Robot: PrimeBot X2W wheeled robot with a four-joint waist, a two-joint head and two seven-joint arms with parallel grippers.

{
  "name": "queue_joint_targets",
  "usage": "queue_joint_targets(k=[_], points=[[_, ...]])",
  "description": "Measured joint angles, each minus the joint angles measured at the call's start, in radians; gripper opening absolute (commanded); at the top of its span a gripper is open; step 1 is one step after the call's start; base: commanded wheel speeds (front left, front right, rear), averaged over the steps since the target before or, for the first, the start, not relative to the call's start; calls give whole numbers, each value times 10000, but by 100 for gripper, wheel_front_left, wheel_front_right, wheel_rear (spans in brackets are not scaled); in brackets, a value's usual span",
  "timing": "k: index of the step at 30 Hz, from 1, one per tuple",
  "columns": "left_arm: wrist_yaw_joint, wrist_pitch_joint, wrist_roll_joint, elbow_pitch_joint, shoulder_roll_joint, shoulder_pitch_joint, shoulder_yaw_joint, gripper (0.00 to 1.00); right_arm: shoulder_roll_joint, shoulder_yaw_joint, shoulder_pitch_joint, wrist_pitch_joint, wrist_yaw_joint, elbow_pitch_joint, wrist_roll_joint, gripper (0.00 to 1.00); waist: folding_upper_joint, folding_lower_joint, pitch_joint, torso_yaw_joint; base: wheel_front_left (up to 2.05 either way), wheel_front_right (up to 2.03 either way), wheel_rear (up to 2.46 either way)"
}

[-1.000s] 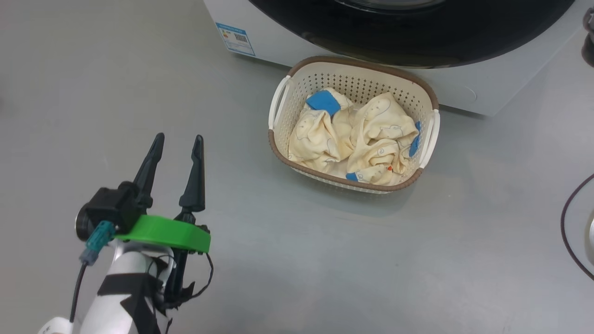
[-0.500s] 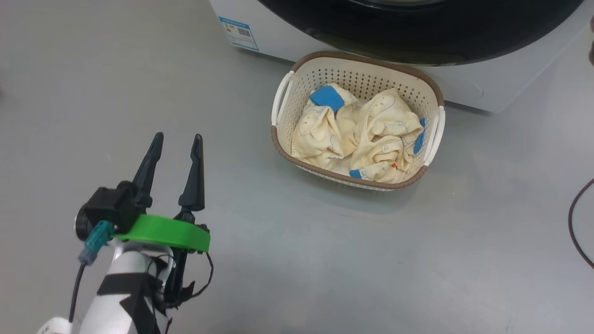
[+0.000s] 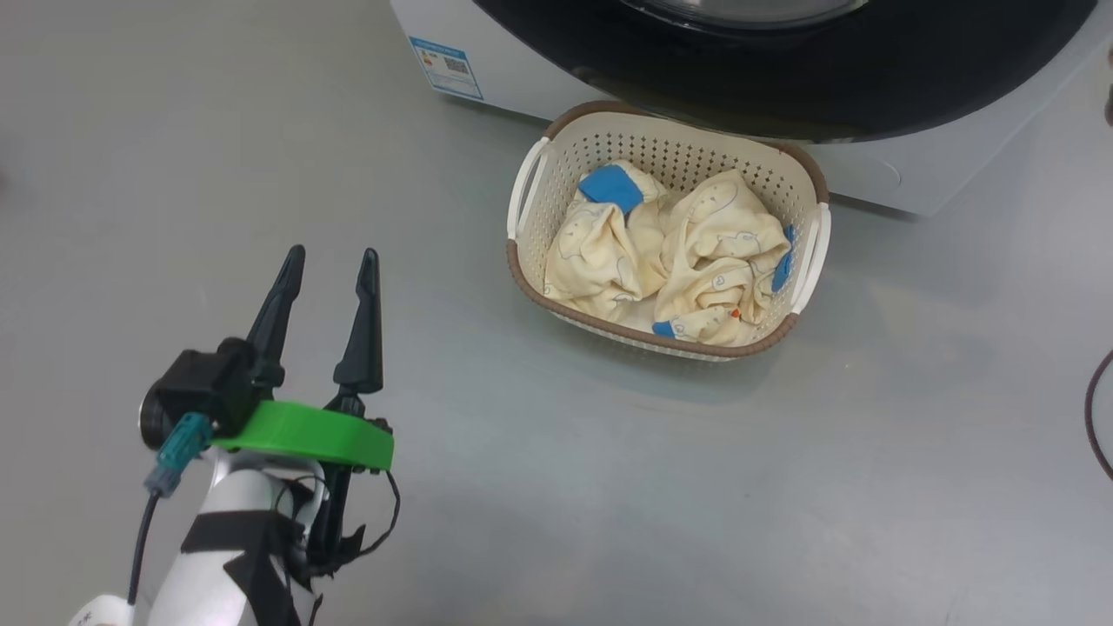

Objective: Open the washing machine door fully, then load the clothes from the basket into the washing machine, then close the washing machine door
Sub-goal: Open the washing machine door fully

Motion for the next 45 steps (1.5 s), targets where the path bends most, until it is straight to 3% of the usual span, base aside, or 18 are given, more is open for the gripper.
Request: queue_joint_targets(k=[9, 21, 32, 45], points=[[0, 0, 15, -31, 12, 32, 67, 100, 537, 23, 396, 1060, -4, -512, 0, 0, 0, 0, -274, -182, 0, 0, 0], [0, 0, 104, -46, 105, 291, 153, 100, 731, 280, 1731, 2470, -4, -1588, 184, 0, 0, 0, -769, -433, 0, 0, 0], [0, 0, 102, -2, 265, 430, 219, 100, 756, 2171, 2771, 3108, -4, -1875, 1923, 0, 0, -1, -1216, -727, 0, 0, 0], [0, 0, 102, 69, 483, 930, 221, 100, 796, 5689, 4774, 3258, -4, -3110, 4763, 0, 0, -1, -1937, -966, 0, 0, 0]])
